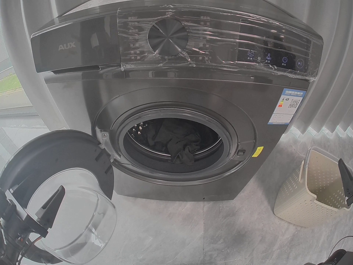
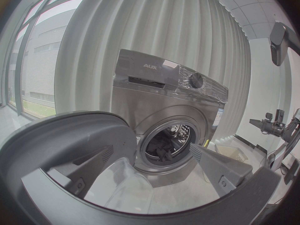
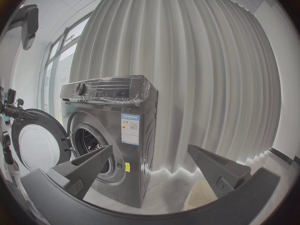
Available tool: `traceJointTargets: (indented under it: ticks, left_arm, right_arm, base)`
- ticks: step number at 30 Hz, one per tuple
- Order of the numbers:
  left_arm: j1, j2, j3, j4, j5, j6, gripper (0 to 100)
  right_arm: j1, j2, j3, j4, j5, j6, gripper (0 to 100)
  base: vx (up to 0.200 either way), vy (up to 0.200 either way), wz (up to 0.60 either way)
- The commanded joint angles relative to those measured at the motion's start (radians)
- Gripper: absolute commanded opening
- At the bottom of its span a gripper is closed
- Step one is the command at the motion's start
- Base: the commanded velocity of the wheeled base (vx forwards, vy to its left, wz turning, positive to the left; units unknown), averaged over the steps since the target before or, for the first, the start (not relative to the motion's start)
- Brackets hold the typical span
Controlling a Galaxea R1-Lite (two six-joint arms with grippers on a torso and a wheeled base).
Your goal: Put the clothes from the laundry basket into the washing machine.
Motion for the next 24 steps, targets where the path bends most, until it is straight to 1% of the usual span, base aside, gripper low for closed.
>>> traceJointTargets:
  ticks: [1,5,9,11,13,14,15,16,17,19,20,21,24]
  left_arm:
    - [0.036,-0.038,0.017,0.014,0.002,0.006,100]
    - [0.076,-0.058,0.017,0.017,0.000,0.014,100]
    - [0.104,-0.095,0.017,0.058,0.000,0.022,100]
    - [0.124,-0.144,0.017,0.106,-0.003,0.020,100]
    - [0.138,-0.205,0.017,0.173,-0.026,0.022,100]
    - [0.141,-0.213,0.017,0.184,-0.030,0.022,100]
    - [0.158,-0.264,0.017,0.241,-0.053,0.023,100]
    - [0.158,-0.264,0.017,0.241,-0.053,0.023,100]
    - [0.193,-0.336,0.017,0.313,-0.084,0.023,100]
    - [0.230,-0.415,0.017,0.376,-0.126,0.022,100]
    - [0.237,-0.432,0.017,0.385,-0.138,0.020,100]
    - [0.260,-0.478,0.017,0.410,-0.181,0.020,100]
    - [0.317,-0.535,0.017,0.448,-0.250,0.019,100]
  right_arm:
    - [-0.027,-0.076,0.018,0.028,0.001,-0.015,100]
    - [-0.030,-0.121,0.018,0.048,0.001,-0.017,100]
    - [-0.030,-0.179,0.018,0.074,0.001,-0.011,100]
    - [-0.030,-0.237,0.018,0.127,0.001,-0.009,100]
    - [-0.032,-0.314,0.018,0.213,0.001,-0.006,100]
    - [-0.032,-0.325,0.018,0.225,0.001,-0.005,100]
    - [-0.032,-0.386,0.018,0.294,0.003,-0.005,100]
    - [-0.032,-0.386,0.018,0.294,0.003,-0.005,100]
    - [-0.033,-0.467,0.018,0.383,0.003,-0.005,100]
    - [-0.039,-0.544,0.018,0.463,0.003,-0.005,100]
    - [-0.042,-0.556,0.018,0.475,0.003,-0.005,100]
    - [-0.050,-0.595,0.018,0.519,0.003,-0.005,100]
    - [-0.053,-0.605,0.018,0.550,0.001,0.002,100]
  base:
    - [0.000,0.000,0.00]
    - [0.000,0.000,0.00]
    - [0.000,0.000,0.00]
    - [0.000,0.000,0.00]
    - [0.000,0.000,0.00]
    - [0.000,0.000,0.00]
    - [0.000,0.000,0.00]
    - [0.000,-0.200,0.00]
    - [0.000,-0.200,0.00]
    - [0.000,-0.200,0.00]
    - [0.000,-0.200,0.00]
    - [0.000,-0.200,0.00]
    - [0.000,0.000,0.00]
